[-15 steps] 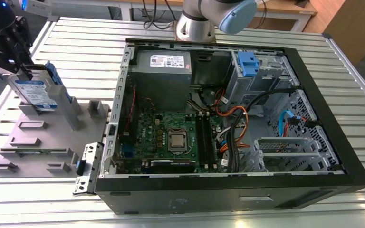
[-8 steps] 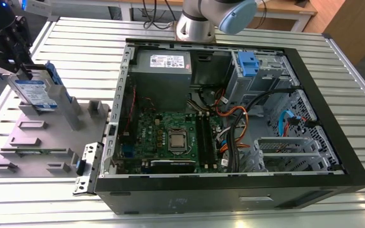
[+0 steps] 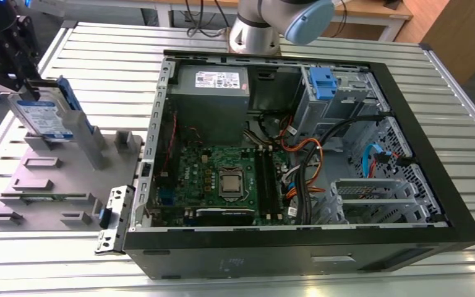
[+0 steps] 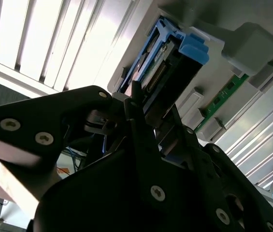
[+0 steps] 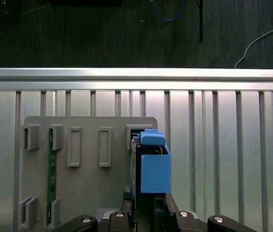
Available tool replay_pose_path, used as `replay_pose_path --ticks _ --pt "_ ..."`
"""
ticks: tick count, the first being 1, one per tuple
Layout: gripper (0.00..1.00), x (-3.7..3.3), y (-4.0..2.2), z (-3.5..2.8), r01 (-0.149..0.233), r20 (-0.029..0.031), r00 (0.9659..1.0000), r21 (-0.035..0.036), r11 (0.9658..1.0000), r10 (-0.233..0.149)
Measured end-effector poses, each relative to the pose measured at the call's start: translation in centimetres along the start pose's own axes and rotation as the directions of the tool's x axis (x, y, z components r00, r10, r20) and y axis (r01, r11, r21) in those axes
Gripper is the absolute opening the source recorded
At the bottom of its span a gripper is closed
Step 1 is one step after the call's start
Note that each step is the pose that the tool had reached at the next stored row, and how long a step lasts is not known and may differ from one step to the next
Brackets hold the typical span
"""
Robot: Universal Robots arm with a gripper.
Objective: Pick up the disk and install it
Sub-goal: 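Pick up the disk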
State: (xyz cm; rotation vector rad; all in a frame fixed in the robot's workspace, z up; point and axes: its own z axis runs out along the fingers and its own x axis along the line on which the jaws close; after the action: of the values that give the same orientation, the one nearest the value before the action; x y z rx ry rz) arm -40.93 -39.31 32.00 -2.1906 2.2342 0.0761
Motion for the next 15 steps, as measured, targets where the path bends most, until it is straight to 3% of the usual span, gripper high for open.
replay_pose_path --ticks 10,15 --pt "0.35 -0.15 0.09 -3.56 0.000 0.0001 1.0000 0.0002 1.0000 0.000" --pt "0.35 -0.25 0.15 -5.77 0.000 0.0000 1.0000 0.0001 1.0000 0.000"
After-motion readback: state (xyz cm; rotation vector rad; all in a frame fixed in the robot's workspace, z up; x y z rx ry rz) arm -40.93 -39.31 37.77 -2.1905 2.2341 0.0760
